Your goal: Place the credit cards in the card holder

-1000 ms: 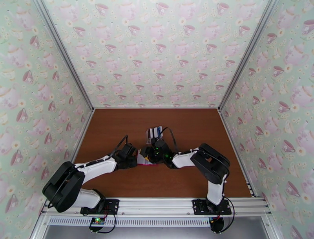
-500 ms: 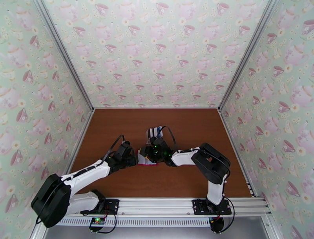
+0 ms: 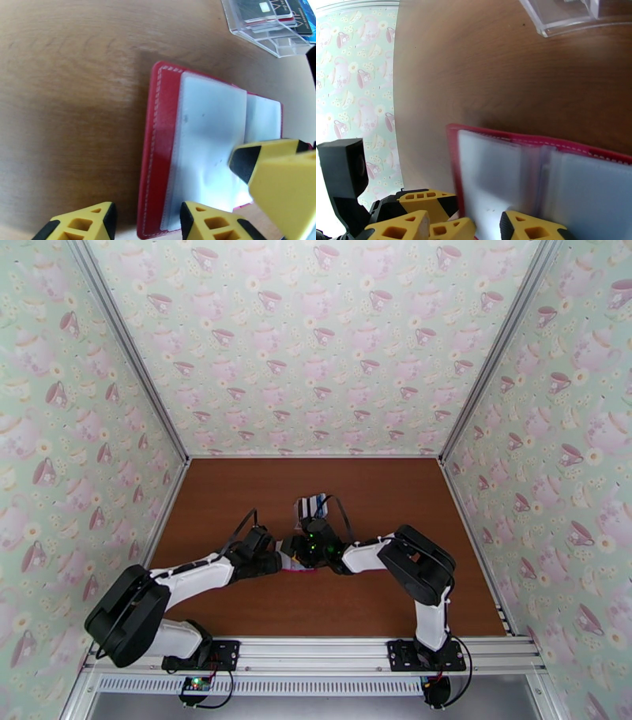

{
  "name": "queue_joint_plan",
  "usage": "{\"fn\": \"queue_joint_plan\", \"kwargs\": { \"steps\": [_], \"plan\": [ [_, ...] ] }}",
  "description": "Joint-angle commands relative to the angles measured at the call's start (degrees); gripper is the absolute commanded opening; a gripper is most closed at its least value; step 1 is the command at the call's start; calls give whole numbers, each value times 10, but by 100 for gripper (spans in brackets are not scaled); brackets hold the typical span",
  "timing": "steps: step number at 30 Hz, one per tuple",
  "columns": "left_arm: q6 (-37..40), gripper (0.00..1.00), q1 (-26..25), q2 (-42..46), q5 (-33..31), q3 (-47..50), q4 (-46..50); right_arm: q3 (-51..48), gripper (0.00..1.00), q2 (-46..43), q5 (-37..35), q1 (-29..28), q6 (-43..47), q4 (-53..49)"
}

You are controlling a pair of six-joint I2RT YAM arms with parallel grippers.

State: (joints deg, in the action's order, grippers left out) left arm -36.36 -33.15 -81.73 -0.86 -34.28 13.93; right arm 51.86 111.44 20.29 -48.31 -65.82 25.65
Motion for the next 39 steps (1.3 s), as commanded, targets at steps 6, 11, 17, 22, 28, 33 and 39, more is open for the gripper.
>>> {"fn": "queue_joint_plan", "kwargs": {
  "steps": [6,11,17,22,28,33,39],
  "plan": [
    [8,36,3,-17,9,2,4,-1,55,-23,12,-2,11,-4],
    [14,40,3,13,2,-14,29,28,56,-57,14,-1,38,-51],
    [30,44,6,42,-12,-59,73,60,57,-97,0,4,73,-126],
    [48,44,21,46,-13,-114,106,102,57,-127,-33,33,138,-246],
    [72,45,49,8,17,-193,108,178,56,-141,-82,80,222,-392],
    [84,45,69,-60,60,-283,100,273,57,-135,-159,103,298,-520],
    [88,45,87,-165,113,-395,104,379,63,-87,-185,139,359,-613]
  ]
}}
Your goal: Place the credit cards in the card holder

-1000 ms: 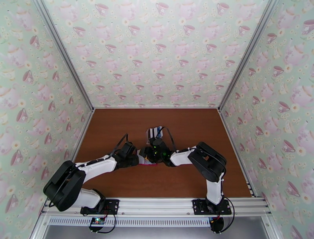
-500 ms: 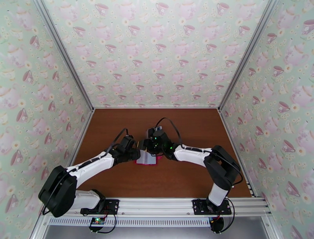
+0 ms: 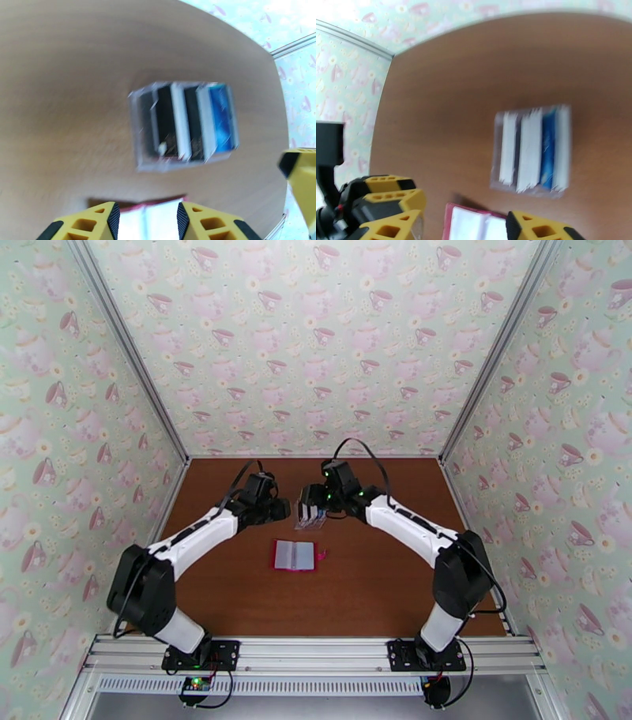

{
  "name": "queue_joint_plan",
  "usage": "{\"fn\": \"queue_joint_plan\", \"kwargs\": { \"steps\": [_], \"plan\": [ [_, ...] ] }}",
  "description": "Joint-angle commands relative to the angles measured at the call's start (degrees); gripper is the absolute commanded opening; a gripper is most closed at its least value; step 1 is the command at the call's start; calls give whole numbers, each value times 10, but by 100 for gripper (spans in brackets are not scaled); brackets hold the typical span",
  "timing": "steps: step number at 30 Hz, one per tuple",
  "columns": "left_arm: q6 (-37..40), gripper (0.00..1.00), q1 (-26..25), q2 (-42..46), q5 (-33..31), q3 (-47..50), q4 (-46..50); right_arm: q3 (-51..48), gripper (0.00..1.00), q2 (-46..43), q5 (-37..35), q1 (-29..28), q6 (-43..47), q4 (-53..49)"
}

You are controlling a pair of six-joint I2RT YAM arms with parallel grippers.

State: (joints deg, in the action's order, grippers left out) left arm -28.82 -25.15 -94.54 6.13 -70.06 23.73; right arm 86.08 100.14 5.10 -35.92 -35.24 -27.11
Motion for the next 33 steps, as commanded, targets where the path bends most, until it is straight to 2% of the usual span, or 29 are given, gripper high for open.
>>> {"fn": "queue_joint_plan", "kwargs": {
  "steps": [1,7,13,33],
  "plan": [
    [12,45,10,-55,52,-54,6,52,65,35,-36,20,63,-97],
    [7,43,23,-139,82,-125,23,111,66,91,-33,37,101,-150],
    [10,43,24,-182,124,-141,10,121,66,122,-35,38,114,-159],
    [17,38,25,-247,122,-145,15,112,65,165,-40,39,111,-159]
  ]
}}
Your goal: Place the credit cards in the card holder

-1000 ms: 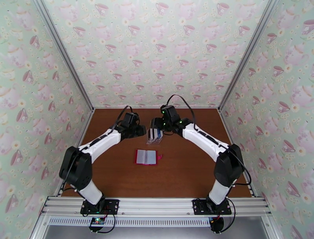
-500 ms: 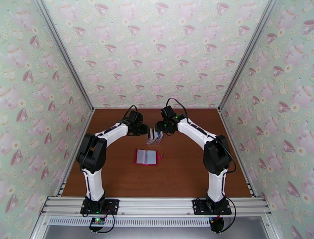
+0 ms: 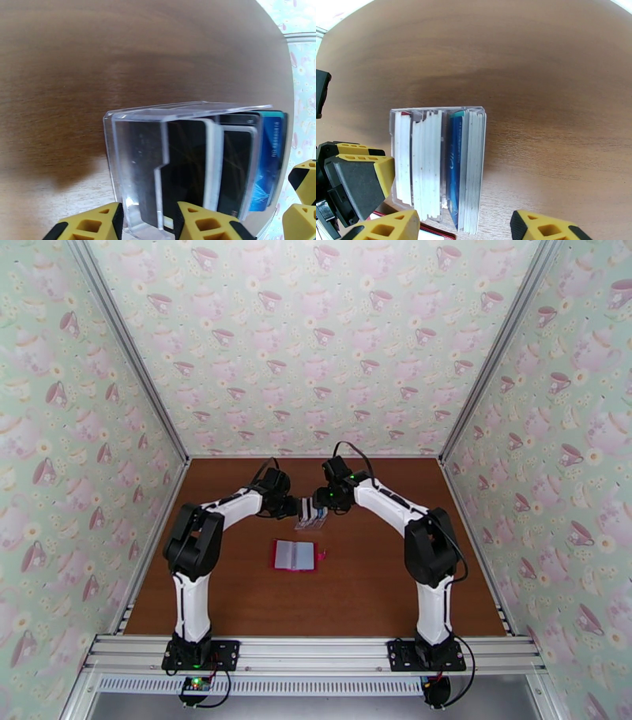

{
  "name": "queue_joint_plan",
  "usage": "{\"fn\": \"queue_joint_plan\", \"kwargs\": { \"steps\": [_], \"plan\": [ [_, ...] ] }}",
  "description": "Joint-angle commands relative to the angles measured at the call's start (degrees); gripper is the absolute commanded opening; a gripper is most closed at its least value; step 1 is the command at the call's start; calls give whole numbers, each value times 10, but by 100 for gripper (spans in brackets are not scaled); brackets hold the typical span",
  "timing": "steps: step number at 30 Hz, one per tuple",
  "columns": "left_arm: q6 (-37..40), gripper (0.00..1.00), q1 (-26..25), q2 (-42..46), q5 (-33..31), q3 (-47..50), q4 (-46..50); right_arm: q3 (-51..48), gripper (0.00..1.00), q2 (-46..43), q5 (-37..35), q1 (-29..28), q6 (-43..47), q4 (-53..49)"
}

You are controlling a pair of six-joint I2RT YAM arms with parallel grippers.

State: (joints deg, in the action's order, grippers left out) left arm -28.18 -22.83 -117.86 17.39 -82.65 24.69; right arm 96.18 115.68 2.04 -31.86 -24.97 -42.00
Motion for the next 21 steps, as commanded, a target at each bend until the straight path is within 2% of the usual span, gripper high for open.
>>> {"fn": "queue_joint_plan", "kwargs": {
  "steps": [1,7,21],
  "plan": [
    [10,38,2,-17,10,-20,5,12,65,13,-9,-2,8,-10],
    [8,30,1,-21,11,-8,-2,23,65,27,-18,-2,13,-18],
    [0,29,2,-23,17,1,-10,71,64,69,-57,-2,31,-45]
  ]
}}
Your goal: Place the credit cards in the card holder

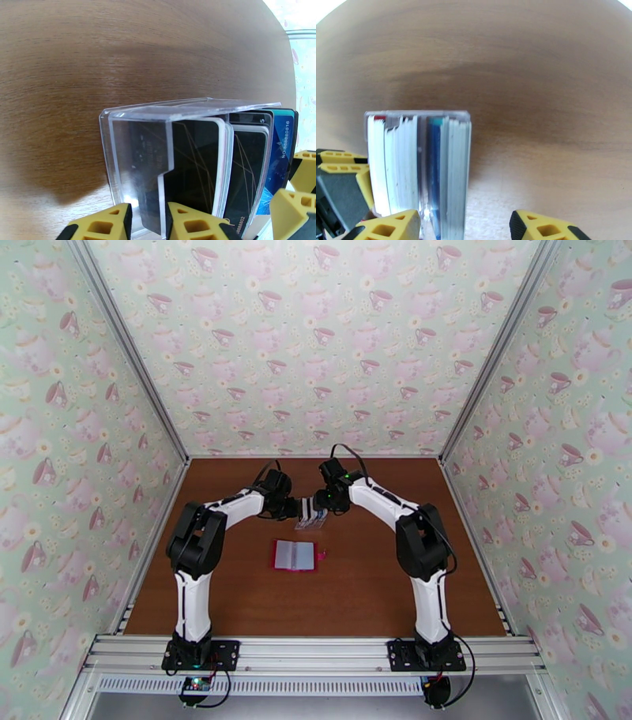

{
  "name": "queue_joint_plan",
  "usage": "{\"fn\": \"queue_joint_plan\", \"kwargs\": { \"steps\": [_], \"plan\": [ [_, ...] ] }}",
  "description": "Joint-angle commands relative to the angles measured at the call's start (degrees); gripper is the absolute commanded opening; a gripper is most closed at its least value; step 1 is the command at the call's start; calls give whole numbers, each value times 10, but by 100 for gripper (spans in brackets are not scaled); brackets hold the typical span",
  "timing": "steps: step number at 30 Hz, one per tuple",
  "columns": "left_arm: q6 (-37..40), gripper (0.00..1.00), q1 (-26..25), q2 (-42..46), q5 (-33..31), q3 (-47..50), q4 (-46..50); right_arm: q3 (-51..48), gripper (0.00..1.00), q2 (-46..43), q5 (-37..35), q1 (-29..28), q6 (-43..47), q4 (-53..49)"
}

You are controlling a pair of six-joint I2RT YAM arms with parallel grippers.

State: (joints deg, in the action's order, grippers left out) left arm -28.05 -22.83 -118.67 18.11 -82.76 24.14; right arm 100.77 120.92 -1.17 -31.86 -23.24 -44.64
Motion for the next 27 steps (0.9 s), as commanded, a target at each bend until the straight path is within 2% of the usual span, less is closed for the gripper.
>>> {"fn": "queue_joint_plan", "kwargs": {
  "steps": [1,10,17,27],
  "plan": [
    [-2,29,2,-16,10,1,-3,29,64,19,-26,-2,15,-21],
    [-2,29,3,-15,10,3,-4,34,64,32,-26,-2,21,-22],
    [-1,29,4,-13,9,2,2,39,64,25,-86,-2,41,-39],
    [-4,30,4,-11,9,4,2,50,63,11,-101,-2,52,-53]
  ]
}}
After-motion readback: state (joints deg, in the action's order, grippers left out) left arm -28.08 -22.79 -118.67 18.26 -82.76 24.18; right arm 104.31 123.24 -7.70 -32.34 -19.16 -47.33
